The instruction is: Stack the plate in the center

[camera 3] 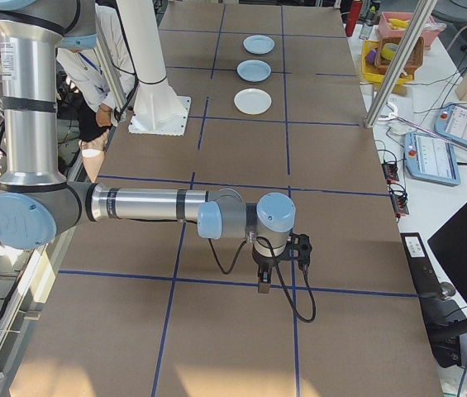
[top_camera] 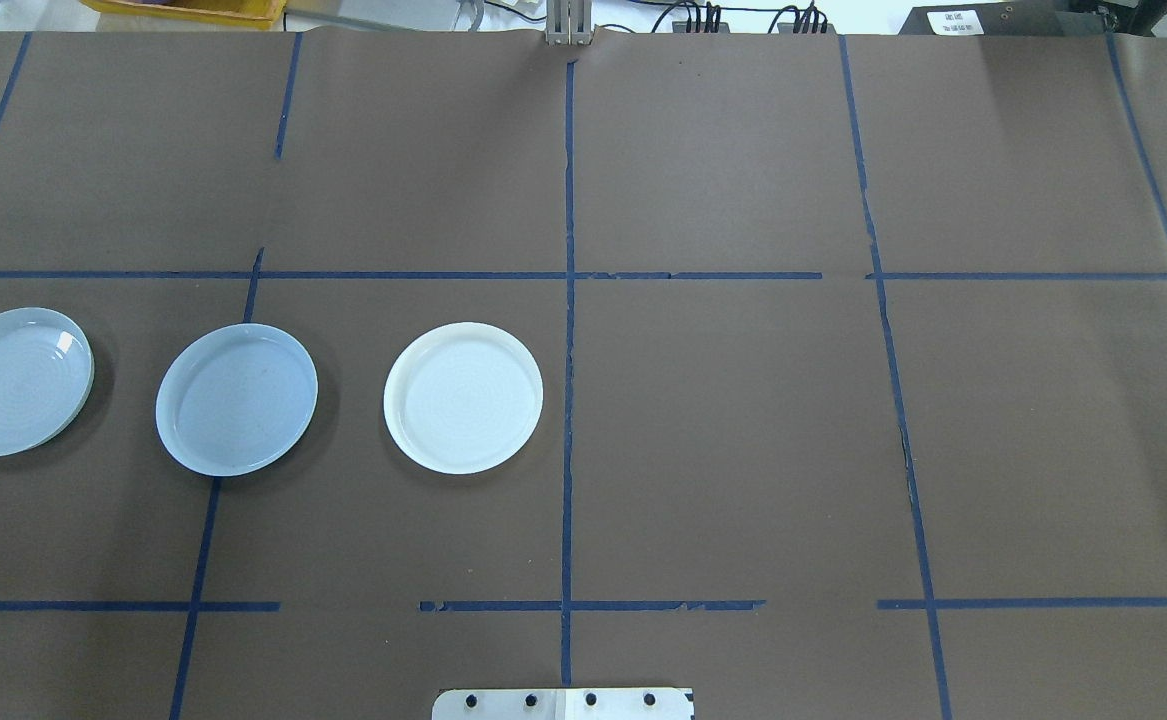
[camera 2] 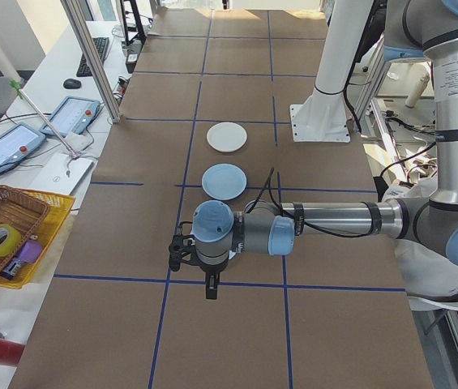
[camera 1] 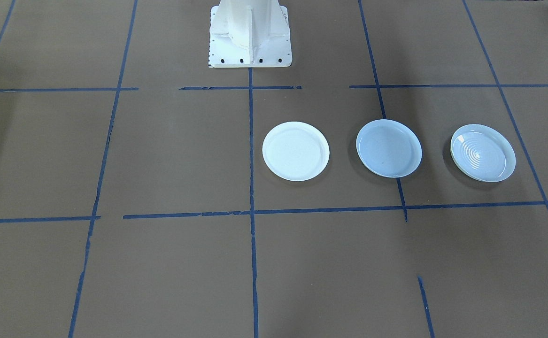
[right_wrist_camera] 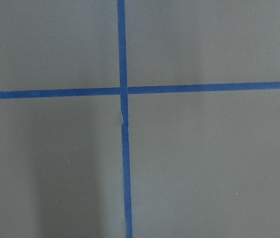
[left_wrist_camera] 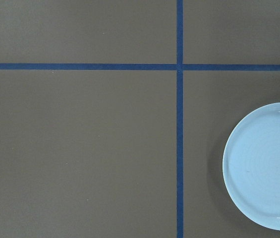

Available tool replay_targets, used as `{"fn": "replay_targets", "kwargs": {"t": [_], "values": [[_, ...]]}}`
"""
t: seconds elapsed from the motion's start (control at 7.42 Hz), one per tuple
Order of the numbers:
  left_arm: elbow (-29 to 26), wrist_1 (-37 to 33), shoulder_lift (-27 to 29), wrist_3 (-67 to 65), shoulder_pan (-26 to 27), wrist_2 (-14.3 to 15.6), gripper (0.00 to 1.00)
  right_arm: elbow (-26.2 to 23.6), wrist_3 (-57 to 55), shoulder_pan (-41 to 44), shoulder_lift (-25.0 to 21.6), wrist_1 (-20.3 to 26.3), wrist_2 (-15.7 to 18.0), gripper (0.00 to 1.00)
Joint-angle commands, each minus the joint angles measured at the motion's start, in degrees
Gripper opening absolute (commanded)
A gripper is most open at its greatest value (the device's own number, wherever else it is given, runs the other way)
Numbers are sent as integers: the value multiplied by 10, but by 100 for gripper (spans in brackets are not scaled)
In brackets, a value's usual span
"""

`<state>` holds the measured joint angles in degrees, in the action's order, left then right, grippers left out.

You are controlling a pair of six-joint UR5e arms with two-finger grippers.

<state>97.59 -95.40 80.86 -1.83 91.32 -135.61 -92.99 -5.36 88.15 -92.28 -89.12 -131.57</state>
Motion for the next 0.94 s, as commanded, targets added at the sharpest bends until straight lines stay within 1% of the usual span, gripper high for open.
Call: {"fn": "replay_targets", "kwargs": {"t": [0.0,0.4,0.54,0.67,0.81], "values": [[4,-3,0,0,-1,-1,100,0,1,0,0,0,0,100],[2,-6,1,0,-2,-1,100,0,0,0,0,0,1,100],[4,-8,4,-1,-10,-2,100,0,1,0,0,0,0,100],[0,-15,4,-5,-44,-27,100,0,0,0,0,0,0,100],[-4,-42,3,-49,-78,-51,100,0,0,0,0,0,1,100]]}}
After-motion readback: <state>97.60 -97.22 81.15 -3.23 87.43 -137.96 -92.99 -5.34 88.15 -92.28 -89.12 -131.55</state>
